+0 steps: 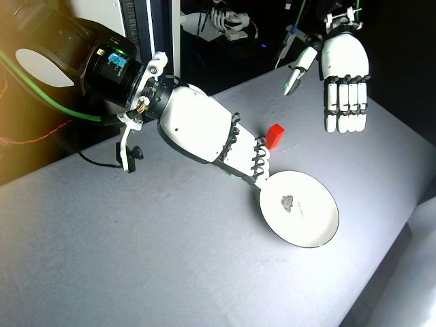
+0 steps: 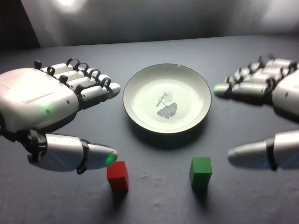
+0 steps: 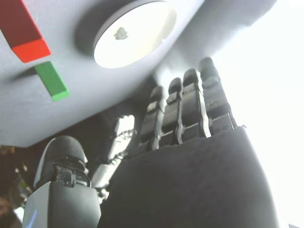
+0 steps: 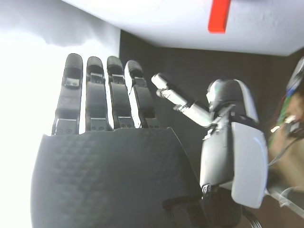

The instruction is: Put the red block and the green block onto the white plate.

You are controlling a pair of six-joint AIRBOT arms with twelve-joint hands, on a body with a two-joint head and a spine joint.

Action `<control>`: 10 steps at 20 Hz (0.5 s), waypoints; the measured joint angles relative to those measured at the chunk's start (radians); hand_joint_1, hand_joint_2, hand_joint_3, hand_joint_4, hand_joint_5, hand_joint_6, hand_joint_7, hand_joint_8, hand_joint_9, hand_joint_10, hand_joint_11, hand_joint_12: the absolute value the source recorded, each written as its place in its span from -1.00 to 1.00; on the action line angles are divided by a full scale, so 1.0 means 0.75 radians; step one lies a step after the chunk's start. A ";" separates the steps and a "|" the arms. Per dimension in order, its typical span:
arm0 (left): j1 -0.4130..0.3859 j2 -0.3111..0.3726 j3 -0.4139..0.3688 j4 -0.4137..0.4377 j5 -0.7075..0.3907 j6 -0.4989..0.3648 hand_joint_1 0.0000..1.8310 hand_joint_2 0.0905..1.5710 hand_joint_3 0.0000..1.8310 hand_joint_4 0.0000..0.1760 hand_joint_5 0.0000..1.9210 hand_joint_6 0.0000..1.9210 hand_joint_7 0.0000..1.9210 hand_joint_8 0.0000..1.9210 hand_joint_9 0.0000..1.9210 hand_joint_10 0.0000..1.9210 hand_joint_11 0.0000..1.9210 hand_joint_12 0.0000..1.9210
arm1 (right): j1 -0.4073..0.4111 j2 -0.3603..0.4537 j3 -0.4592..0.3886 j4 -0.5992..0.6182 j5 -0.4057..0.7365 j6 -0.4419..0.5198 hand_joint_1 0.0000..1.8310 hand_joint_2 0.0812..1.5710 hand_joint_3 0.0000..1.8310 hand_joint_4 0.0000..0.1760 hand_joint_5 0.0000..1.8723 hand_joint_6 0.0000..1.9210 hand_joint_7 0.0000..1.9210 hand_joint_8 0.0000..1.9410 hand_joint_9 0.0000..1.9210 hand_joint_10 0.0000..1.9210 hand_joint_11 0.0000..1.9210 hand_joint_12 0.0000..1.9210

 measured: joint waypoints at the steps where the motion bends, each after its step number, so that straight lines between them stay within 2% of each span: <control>1: 0.002 -0.002 0.000 -0.009 -0.001 0.012 -0.95 0.34 -1.00 -0.75 -0.87 -0.99 -0.96 -1.00 -1.00 -1.00 -1.00 -0.98 | 0.011 0.001 -0.013 0.042 0.022 -0.040 -0.81 0.13 -1.00 0.28 -0.88 -1.00 -1.00 -1.00 -1.00 -1.00 -1.00 -1.00; 3: 0.025 -0.018 0.001 -0.019 -0.038 0.023 -0.83 0.28 -1.00 -0.39 -0.77 -0.96 -0.95 -1.00 -1.00 -1.00 -0.99 -1.00 | 0.060 0.002 -0.071 0.213 0.070 -0.226 -0.77 0.03 -1.00 0.58 -0.85 -1.00 -1.00 -1.00 -1.00 -1.00 -1.00 -1.00; 5: 0.112 -0.047 -0.011 -0.051 -0.135 0.025 -0.72 0.23 -1.00 -0.26 -0.67 -0.97 -0.94 -0.99 -1.00 -1.00 -1.00 -1.00 | 0.098 -0.021 -0.130 0.432 0.076 -0.441 -0.79 0.01 -1.00 0.72 -0.86 -1.00 -1.00 -1.00 -1.00 -1.00 -1.00 -1.00; 6: 0.166 -0.060 -0.022 -0.067 -0.193 0.025 -0.67 0.23 -1.00 -0.19 -0.65 -0.97 -0.94 -1.00 -1.00 -1.00 -1.00 -1.00 | 0.110 -0.058 -0.135 0.566 0.079 -0.549 -0.71 0.02 -1.00 0.72 -0.83 -0.99 -1.00 -1.00 -1.00 -1.00 -1.00 -1.00; 8: 0.217 -0.091 -0.030 -0.079 -0.261 0.021 -0.65 0.24 -1.00 -0.03 -0.59 -0.98 -0.92 -1.00 -1.00 -1.00 -1.00 -1.00 | 0.116 -0.115 -0.134 0.708 0.141 -0.652 -0.61 0.04 -1.00 0.69 -0.80 -0.98 -1.00 -1.00 -1.00 -1.00 -1.00 -1.00; 9: 0.236 -0.108 -0.030 -0.087 -0.290 0.020 -0.62 0.25 -1.00 0.02 -0.54 -0.96 -0.92 -1.00 -1.00 -1.00 -1.00 -1.00 | 0.116 -0.139 -0.132 0.729 0.181 -0.659 -0.53 0.03 -1.00 0.71 -0.77 -0.97 -1.00 -1.00 -1.00 -1.00 -1.00 -1.00; 10: 0.251 -0.118 -0.030 -0.090 -0.311 0.020 -0.58 0.26 -1.00 0.05 -0.48 -0.97 -0.91 -1.00 -1.00 -1.00 -1.00 -1.00 | 0.116 -0.166 -0.129 0.739 0.226 -0.686 -0.43 0.03 -1.00 0.63 -0.70 -0.98 -1.00 -1.00 -1.00 -1.00 -1.00 -1.00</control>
